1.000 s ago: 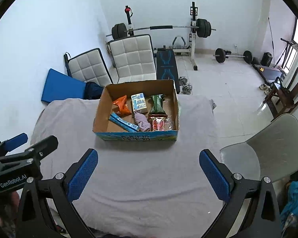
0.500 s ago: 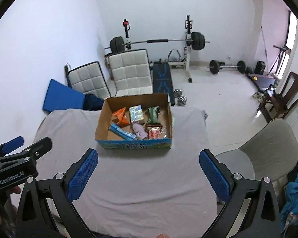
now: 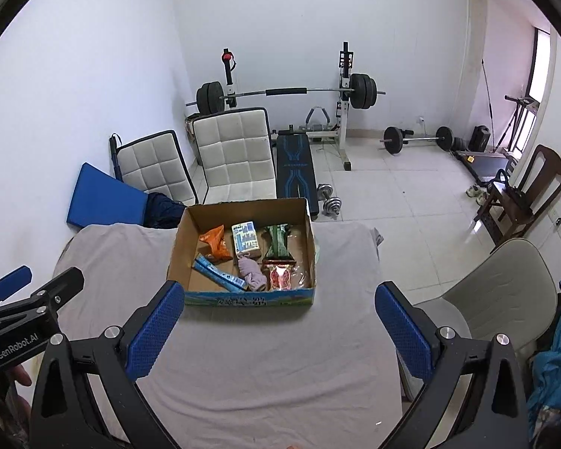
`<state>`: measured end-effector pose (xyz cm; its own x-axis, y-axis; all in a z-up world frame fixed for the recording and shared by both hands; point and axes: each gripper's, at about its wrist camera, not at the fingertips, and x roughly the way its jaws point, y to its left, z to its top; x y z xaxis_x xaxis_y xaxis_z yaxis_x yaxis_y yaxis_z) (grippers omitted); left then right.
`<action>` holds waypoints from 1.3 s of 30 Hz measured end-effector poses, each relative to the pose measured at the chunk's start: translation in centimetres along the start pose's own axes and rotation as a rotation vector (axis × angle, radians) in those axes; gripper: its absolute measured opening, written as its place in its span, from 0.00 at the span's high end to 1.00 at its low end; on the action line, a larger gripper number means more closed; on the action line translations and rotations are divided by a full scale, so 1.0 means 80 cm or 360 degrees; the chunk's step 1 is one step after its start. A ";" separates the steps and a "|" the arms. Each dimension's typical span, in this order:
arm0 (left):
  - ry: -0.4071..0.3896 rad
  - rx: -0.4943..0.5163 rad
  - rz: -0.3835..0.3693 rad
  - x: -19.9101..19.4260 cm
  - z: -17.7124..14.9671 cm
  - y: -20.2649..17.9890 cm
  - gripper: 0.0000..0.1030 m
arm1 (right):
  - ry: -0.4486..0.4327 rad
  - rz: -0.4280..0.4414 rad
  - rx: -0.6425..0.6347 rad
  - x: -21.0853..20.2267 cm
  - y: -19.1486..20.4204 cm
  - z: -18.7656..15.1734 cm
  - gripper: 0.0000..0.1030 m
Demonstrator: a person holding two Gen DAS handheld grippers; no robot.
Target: Organize soft objects
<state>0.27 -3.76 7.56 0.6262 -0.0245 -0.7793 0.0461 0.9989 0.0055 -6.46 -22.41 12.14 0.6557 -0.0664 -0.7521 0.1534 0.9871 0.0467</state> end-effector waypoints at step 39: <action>0.0007 0.0002 0.0003 0.007 0.002 0.000 0.00 | 0.0017 -0.0011 -0.0018 0.024 0.000 0.006 0.00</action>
<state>0.74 -3.75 7.19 0.6230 -0.0227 -0.7819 0.0462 0.9989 0.0078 -4.81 -22.63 10.99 0.6470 -0.0714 -0.7592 0.1491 0.9882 0.0341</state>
